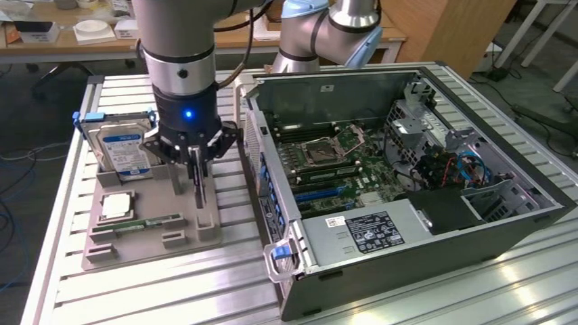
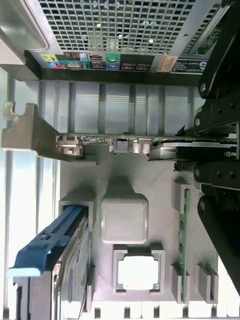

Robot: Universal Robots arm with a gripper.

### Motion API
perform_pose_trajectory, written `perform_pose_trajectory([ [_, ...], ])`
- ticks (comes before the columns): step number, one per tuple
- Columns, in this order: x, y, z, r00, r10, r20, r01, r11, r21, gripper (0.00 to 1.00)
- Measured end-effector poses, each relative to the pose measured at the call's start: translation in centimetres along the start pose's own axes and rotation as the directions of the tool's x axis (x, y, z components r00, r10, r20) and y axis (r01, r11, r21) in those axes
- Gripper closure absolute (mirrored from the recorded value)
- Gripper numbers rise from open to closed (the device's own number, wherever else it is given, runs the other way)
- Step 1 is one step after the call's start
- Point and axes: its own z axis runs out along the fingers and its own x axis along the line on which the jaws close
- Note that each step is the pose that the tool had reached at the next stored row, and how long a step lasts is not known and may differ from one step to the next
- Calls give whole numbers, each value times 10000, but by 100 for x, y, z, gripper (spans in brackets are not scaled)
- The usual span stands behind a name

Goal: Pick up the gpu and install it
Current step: 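Pick up the gpu and move the gpu toward the slot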

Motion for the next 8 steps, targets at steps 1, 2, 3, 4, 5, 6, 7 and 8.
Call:
perform_pose_trajectory([
  [1,1,1,-37,10000,1,-2,-1,10000,-3,73],
  [2,1,3,-74,10000,0,0,0,10000,-7,73],
  [3,2,4,-112,10000,1,1,-1,10000,-10,73],
  [4,3,5,-142,10000,1,0,-1,10000,-11,73],
  [5,3,6,-172,10000,1,0,-1,10000,-15,73],
  [6,4,7,-203,10000,1,0,-1,10000,-20,73],
  [7,4,8,-235,10000,1,0,-1,10000,-24,73],
  [8,4,9,-264,10000,0,-1,0,10000,-29,73],
])
